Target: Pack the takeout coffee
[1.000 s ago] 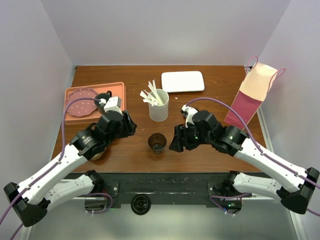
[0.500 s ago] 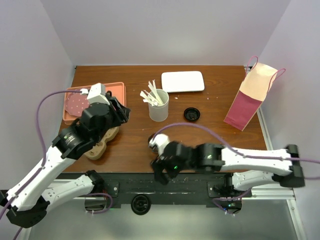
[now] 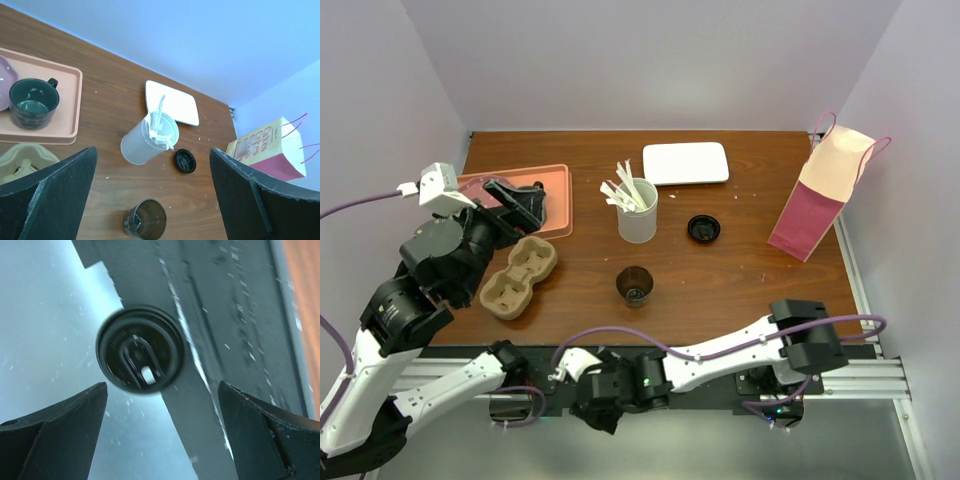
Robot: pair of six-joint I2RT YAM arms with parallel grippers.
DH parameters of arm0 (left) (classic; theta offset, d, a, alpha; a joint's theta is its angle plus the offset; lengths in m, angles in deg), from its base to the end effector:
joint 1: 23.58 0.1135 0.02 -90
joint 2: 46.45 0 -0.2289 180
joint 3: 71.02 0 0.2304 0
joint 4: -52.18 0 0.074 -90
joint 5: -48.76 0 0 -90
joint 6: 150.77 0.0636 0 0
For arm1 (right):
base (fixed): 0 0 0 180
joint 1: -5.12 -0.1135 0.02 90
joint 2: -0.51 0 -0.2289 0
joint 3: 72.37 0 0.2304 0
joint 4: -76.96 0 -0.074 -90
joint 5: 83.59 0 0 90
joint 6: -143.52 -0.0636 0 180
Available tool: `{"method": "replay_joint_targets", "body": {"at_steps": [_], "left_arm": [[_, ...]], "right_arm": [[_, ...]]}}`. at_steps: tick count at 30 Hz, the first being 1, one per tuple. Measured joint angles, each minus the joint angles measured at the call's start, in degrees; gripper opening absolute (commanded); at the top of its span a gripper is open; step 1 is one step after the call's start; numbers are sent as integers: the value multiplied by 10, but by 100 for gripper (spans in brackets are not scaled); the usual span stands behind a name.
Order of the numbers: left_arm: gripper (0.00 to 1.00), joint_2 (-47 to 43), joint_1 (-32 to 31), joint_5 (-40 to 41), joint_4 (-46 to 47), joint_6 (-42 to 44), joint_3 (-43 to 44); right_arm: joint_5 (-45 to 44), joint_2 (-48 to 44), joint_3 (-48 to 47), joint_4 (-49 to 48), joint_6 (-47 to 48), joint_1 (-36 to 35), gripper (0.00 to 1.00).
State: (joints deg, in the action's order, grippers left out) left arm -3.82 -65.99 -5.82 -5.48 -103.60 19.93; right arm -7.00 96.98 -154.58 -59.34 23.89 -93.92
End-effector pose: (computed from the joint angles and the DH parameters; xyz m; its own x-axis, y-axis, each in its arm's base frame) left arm 0.1201 -0.0598 0.4202 -0.1745 -0.5910 -0.7876 0.0119 0.7985 -0.6018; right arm -0.0390 0.3393 0.1690 -0.3687 -0.7432 -0.5583 -0.9177 0.3866 0.0914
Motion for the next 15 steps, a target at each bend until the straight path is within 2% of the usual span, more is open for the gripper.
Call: {"method": "replay_joint_targets", "body": {"at_steps": [15], "left_arm": [[100, -22, 0, 15, -35, -1, 3]], "right_arm": [[-37, 123, -82, -34, 11, -50, 91]]}}
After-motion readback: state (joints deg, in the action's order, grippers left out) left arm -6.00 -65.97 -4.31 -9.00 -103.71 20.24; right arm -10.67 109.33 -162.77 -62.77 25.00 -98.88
